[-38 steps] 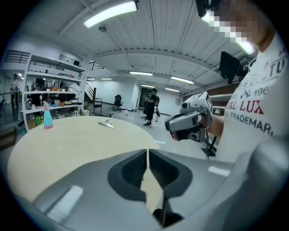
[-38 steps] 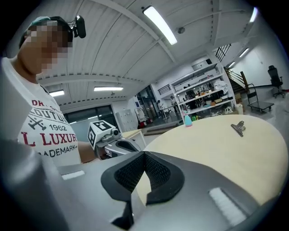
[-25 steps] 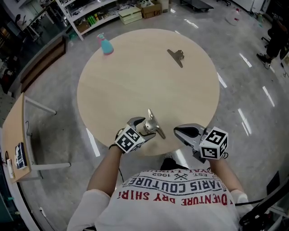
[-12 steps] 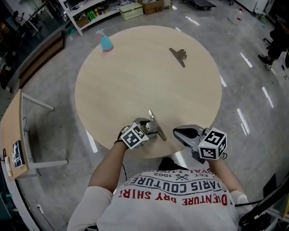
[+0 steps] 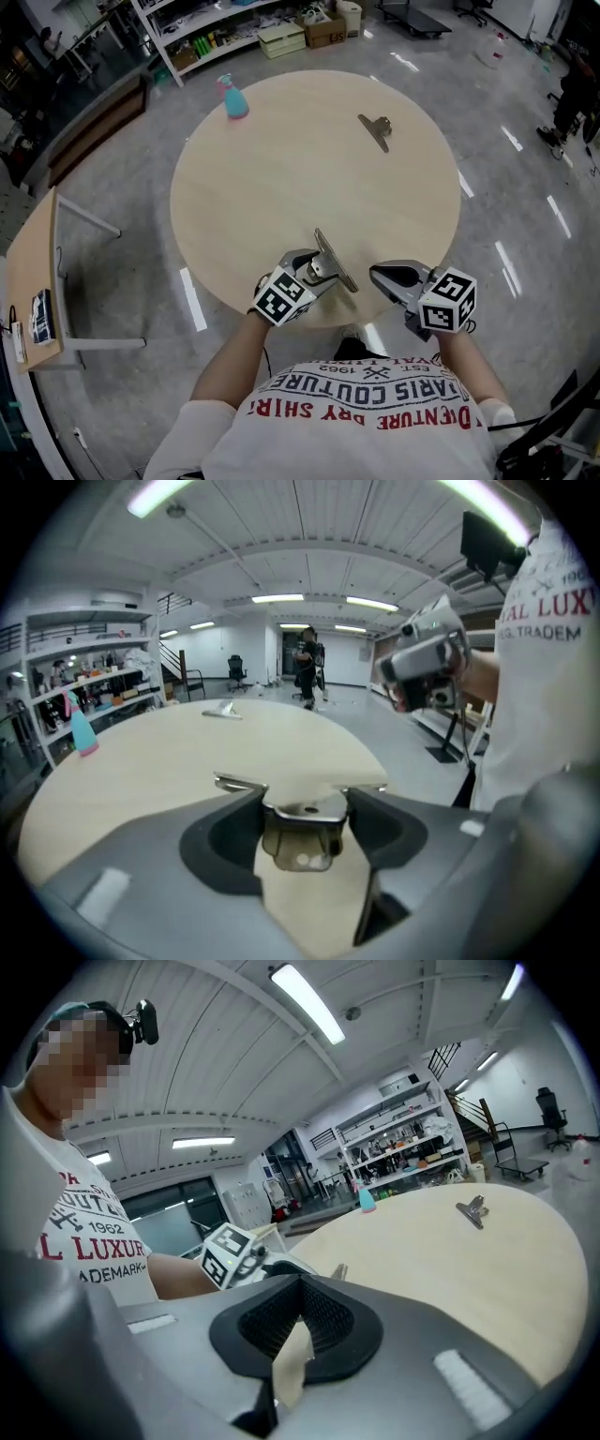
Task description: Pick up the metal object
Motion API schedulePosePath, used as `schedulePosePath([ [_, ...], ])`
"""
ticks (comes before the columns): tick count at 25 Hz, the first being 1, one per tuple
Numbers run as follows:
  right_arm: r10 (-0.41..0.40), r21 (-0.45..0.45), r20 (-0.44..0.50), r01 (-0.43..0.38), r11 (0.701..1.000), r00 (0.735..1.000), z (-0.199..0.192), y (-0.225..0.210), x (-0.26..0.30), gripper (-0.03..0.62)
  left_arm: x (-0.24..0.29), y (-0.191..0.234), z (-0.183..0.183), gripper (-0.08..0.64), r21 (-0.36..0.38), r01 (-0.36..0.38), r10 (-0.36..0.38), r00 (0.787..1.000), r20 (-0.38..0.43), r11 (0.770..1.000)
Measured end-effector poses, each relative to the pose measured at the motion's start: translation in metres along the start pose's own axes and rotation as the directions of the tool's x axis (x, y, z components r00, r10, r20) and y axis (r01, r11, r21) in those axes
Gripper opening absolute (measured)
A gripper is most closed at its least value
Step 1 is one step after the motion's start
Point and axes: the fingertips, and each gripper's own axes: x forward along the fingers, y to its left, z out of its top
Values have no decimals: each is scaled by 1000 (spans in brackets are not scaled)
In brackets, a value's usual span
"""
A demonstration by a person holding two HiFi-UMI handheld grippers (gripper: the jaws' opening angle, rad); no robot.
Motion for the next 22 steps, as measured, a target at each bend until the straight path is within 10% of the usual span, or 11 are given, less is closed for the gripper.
schedulePosePath([
  [8, -37, -107, 91, 47, 993, 995, 38, 17, -23, 0, -120, -39, 95, 279, -176, -6, 61, 950, 307, 984],
  [22, -22, -151, 147, 45, 988, 989, 52, 53, -46, 0, -153, -77, 110, 279, -134, -62, 103, 939, 328, 989],
])
